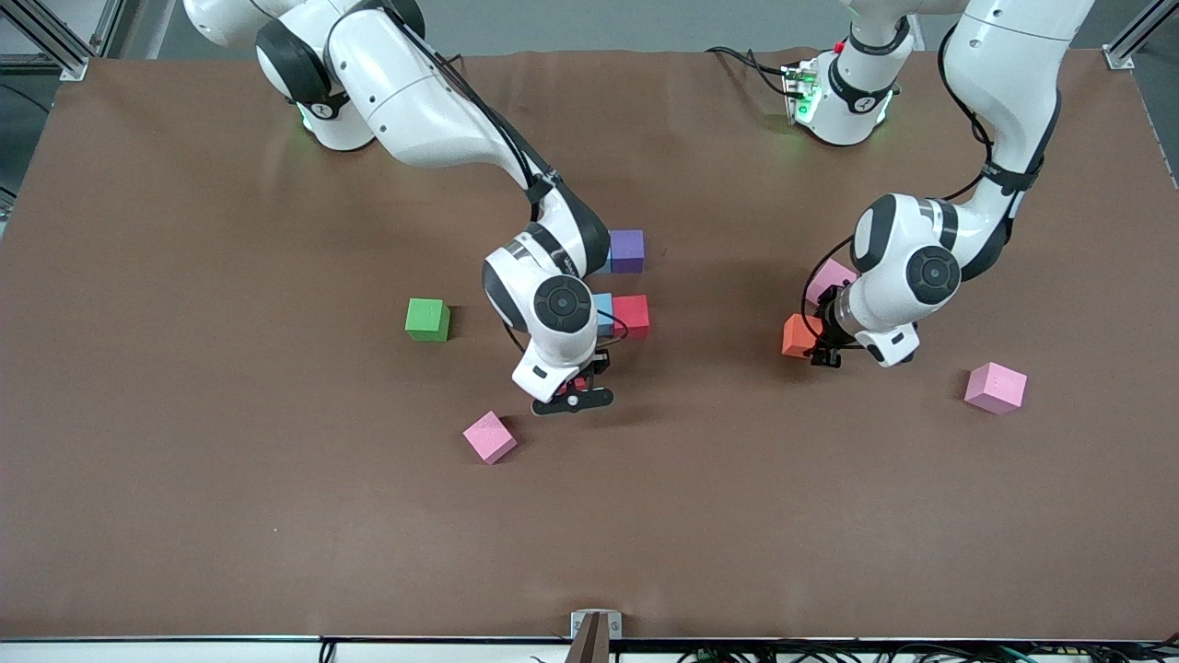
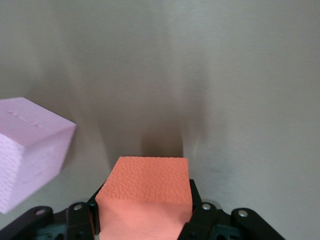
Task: Arrange 11 blocks into digit 3
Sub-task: 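Carry orange with the left gripper while the right gripper lowers red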
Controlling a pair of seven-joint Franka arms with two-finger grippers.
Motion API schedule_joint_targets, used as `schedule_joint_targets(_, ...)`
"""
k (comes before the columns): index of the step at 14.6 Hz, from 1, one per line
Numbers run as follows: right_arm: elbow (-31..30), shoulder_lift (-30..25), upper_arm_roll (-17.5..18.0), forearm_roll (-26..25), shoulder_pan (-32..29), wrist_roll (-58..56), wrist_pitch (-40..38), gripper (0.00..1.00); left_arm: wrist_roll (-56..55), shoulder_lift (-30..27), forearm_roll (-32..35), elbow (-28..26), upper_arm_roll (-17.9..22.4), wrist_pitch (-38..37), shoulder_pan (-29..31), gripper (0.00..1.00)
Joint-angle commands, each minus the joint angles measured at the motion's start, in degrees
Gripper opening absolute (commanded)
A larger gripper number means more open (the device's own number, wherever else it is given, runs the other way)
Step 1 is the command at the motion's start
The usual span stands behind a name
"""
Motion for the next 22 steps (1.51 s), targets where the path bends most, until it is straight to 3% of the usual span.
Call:
schedule_joint_targets(1,0.93,0.65,-0.10,-0.27,0.36,-0.41,0.05,0.00,0.44,1.37,0.96,3.81,0.01,-0.32,-0.96,0.15)
schedule_joint_targets(4,0.93,0.83,-0.10,-0.27,0.36,-0.41,0.58,0.00,-0.17,1.73,0.87,6.36,-0.07,-0.41,-3.06,0.03)
schedule_joint_targets(9,0.93,0.83,-0.10,-0.27,0.36,-0.41,0.49,0.01,-1.23,3.74,0.34,12.85,-0.34,-1.81,-5.44,0.03)
schedule_joint_targets(11,0.93,0.83,-0.10,-0.27,0.36,-0.41,0.49,0.03,-1.50,7.16,0.17,19.60,-0.34,-7.58,-7.46,0.07)
schedule_joint_targets(12,0.93,0.83,-0.19,-0.27,0.36,-0.41,0.40,0.09,-2.45,8.57,0.17,22.77,-0.34,-10.31,-8.25,0.07)
schedule_joint_targets(13,0.85,0.83,-0.19,-0.45,0.36,-0.50,0.49,0.68,-4.29,9.63,0.34,25.06,-0.34,-11.39,-8.69,0.02)
schedule_joint_targets(14,0.85,0.83,-0.10,-0.36,0.36,-0.32,0.49,0.93,-5.88,10.16,0.43,26.31,-0.34,-11.48,-9.48,0.01)
schedule_joint_targets(15,0.93,0.83,-0.10,-0.36,0.36,-0.23,0.49,1.00,-6.67,10.60,0.52,27.19,-0.34,-11.48,-10.36,0.00)
schedule_joint_targets(22,0.93,-0.13,-0.10,0.16,0.19,-0.32,-0.47,1.00,-21.78,15.43,0.78,34.31,-0.34,-11.48,-14.67,0.00)
